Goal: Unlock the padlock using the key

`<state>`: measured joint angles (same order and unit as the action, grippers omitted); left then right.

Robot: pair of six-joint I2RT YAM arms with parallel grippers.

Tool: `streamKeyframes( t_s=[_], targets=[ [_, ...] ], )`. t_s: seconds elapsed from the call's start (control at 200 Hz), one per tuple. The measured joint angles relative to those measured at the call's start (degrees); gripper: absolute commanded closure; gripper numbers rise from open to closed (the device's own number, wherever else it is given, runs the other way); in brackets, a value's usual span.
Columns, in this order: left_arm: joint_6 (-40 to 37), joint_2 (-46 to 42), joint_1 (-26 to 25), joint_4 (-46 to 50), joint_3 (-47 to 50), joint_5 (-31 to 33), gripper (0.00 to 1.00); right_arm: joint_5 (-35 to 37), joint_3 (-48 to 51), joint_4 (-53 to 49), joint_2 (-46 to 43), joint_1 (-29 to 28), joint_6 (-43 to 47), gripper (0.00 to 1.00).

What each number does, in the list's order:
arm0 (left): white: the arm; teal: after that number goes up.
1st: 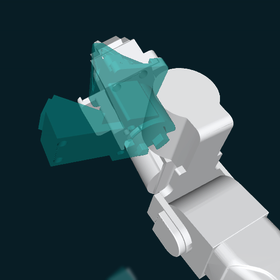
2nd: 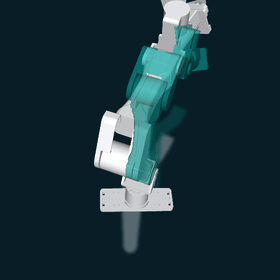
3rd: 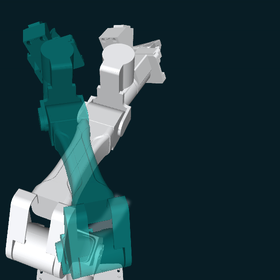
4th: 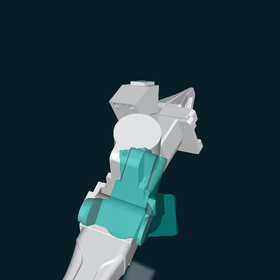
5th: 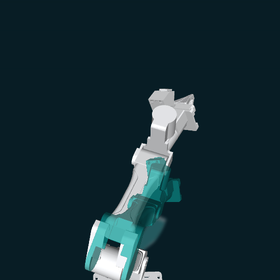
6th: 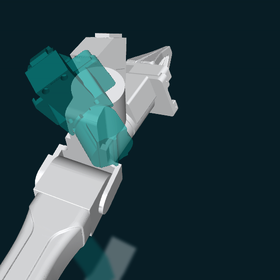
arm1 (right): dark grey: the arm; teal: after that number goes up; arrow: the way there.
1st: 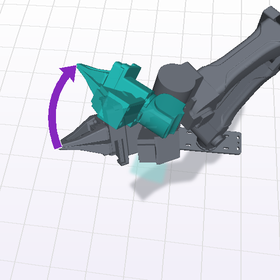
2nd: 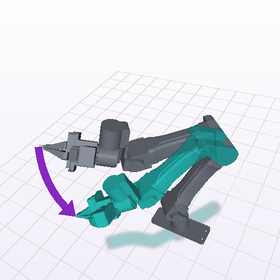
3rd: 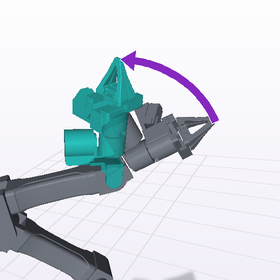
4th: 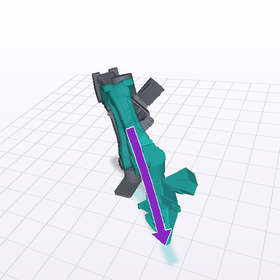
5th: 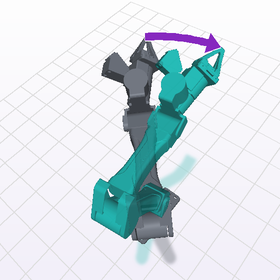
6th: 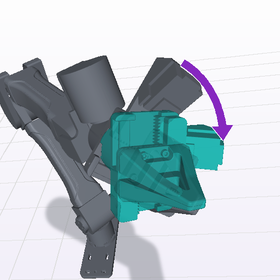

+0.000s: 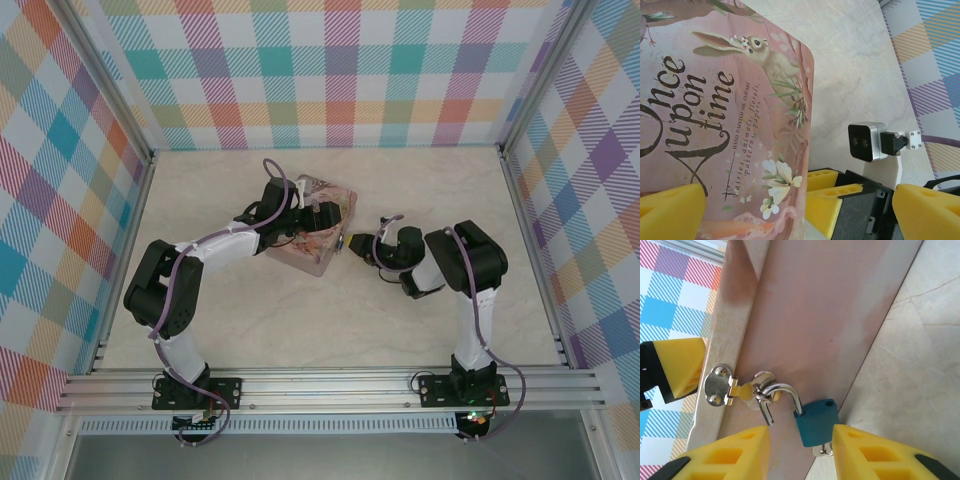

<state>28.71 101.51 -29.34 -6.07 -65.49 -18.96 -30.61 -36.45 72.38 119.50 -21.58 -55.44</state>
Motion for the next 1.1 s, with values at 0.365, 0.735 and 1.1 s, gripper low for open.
streamKeyframes(
  t_s=[0.365,0.735,1.1],
  targets=[
    [0.0,0.0,0.0,0.02,-0.02,0.0,0.04,0.61,-0.09,1.33,0.13,-1.86,0.22,0.56],
    [0.0,0.0,0.0,0.07,-0.02,0.0,0.04,1.95,-0.61,0.39,0.31,-1.86,0.44,0.59],
    [0.02,0.0,0.0,0.13,-0.13,0.0,0.04,4.07,-0.66,-1.86,-0.7,-2.64,0.85,0.57]
  ],
)
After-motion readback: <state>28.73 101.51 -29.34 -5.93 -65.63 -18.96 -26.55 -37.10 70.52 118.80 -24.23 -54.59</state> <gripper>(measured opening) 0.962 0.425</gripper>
